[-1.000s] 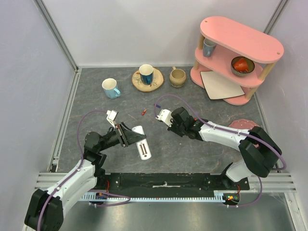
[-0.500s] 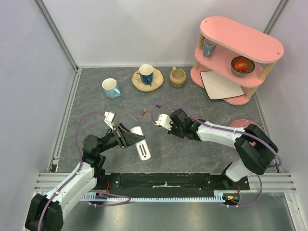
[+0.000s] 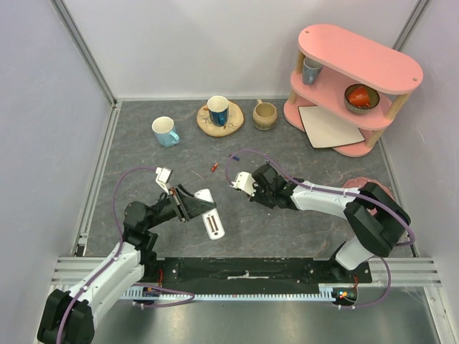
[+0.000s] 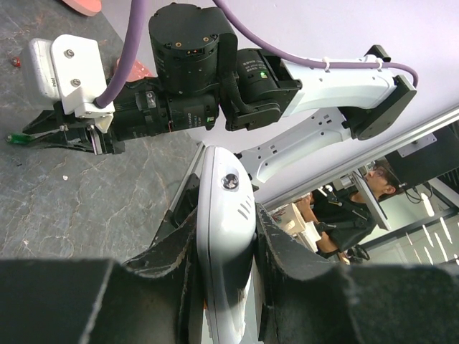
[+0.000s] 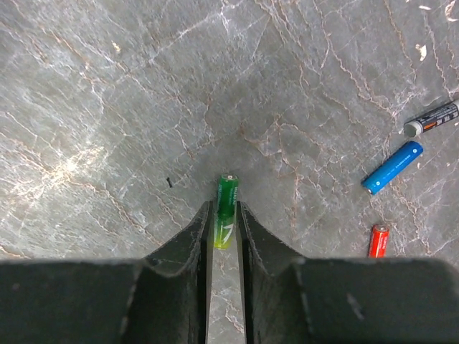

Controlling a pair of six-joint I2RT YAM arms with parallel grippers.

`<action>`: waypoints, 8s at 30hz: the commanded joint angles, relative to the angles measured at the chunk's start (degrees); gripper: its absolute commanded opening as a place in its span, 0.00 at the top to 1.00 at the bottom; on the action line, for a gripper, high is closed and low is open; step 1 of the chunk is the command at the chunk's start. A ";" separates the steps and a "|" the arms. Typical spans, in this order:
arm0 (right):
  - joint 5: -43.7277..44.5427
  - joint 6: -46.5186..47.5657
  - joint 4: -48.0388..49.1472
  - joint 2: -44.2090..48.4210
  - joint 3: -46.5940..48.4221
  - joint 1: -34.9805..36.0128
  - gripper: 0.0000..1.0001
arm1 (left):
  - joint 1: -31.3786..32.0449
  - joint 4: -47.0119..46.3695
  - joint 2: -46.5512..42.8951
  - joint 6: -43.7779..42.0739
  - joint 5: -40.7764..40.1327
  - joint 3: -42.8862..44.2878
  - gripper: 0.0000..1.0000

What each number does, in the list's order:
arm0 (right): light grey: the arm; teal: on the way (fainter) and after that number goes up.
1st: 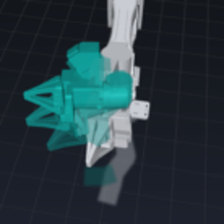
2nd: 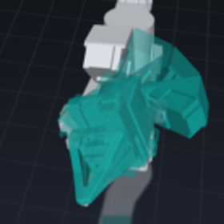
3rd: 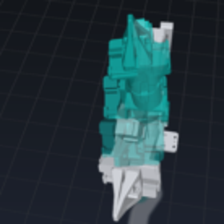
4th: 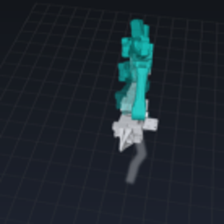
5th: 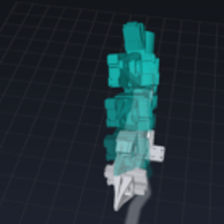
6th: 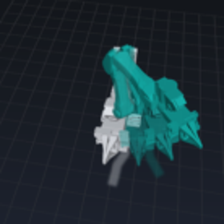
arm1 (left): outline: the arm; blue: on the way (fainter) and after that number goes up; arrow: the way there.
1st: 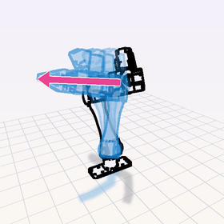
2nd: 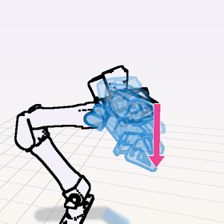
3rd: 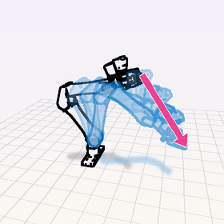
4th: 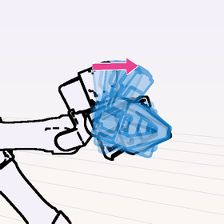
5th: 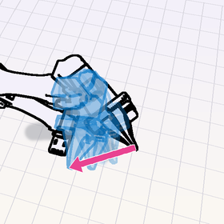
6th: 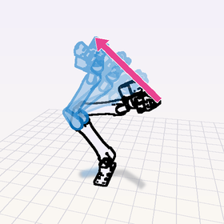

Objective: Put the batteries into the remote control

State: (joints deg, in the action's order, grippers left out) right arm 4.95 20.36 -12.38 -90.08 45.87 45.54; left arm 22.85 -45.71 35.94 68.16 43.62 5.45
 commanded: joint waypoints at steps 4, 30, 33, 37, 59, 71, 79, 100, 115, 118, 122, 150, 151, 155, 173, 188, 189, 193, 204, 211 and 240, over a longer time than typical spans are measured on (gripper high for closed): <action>1.81 -4.17 0.95 0.69 0.36 0.34 0.70 | -0.35 -1.57 -0.88 0.57 -0.20 -0.36 0.98; 39.96 -98.22 -27.33 -5.10 15.66 10.10 0.22 | -0.18 3.44 -1.23 0.75 -0.64 0.70 0.98; 40.13 -100.95 -28.22 -5.10 14.08 10.10 0.22 | -0.18 3.88 -1.40 0.48 -0.99 0.70 0.98; 40.23 -101.75 -28.40 -4.84 12.49 9.92 0.22 | -0.18 4.58 -1.58 0.13 -1.60 0.44 0.98; 33.11 -92.34 -18.56 -8.35 11.00 6.84 0.23 | -0.26 4.58 -1.84 0.31 -2.22 -0.53 0.98; 32.05 -94.36 -18.12 -9.94 11.09 6.32 0.26 | -0.18 4.49 -1.93 0.39 -2.13 -0.62 0.98; 31.35 -93.92 -17.06 -9.50 9.95 5.88 0.34 | -0.18 4.58 -2.02 0.39 -2.13 -0.71 0.98; 28.98 -81.38 -12.50 -3.62 7.31 5.96 0.62 | -0.18 4.49 -2.37 0.66 -2.13 -0.88 0.98; 14.13 -24.26 -5.74 6.49 8.81 5.96 0.71 | -0.18 4.14 -2.63 0.75 -2.40 -0.53 0.98; 9.83 -18.20 -4.41 6.68 7.23 5.96 0.69 | -0.18 4.49 -2.98 0.66 -2.39 -0.44 0.98; 7.89 -14.13 -4.23 5.18 4.85 5.96 0.72 | -0.18 4.84 -3.34 0.75 -2.48 -0.44 0.98; -2.93 -14.47 -6.16 -4.66 6.87 -1.50 0.32 | -0.18 4.76 -3.51 0.48 -2.66 -1.06 0.98; -2.76 -14.56 -6.42 -4.92 7.04 -1.42 0.32 | -0.18 4.76 -3.51 0.48 -2.48 -1.06 0.98; -0.83 -15.78 -7.22 -4.14 8.44 -1.50 0.29 | -0.18 4.76 -3.51 0.57 -2.57 -1.06 0.98; 23.60 -88.46 -12.40 4.83 6.78 1.64 0.39 | -0.18 6.07 -3.77 -0.22 -4.85 -1.76 0.98; 24.93 -98.40 -16.62 -2.29 7.13 3.42 0.47 | -0.09 6.78 -4.48 0.22 -6.70 -2.99 0.98; 25.02 -98.49 -16.53 -2.55 7.22 3.42 0.48 | -0.17 6.78 -4.48 0.31 -6.79 -2.99 0.98; 24.93 -98.41 -16.62 -4.48 8.01 3.42 0.49 | -0.09 6.78 -4.57 0.31 -6.97 -3.26 0.98; 25.37 -99.29 -16.62 -7.03 7.75 3.15 0.55 | -0.09 7.13 -4.83 0.57 -7.14 -3.34 0.98; 23.97 -97.44 -16.53 -7.91 7.22 3.15 0.68 | -0.18 7.13 -4.92 0.57 -7.40 -3.43 0.98; -4.75 -43.48 -37.71 16.44 30.06 12.29 1.00 | 1.05 -12.90 16.07 9.88 -14.35 0.34 0.98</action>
State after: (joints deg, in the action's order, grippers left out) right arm 9.39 -26.74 -44.77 -71.35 72.42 56.18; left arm 23.00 -50.19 48.93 74.46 31.44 3.36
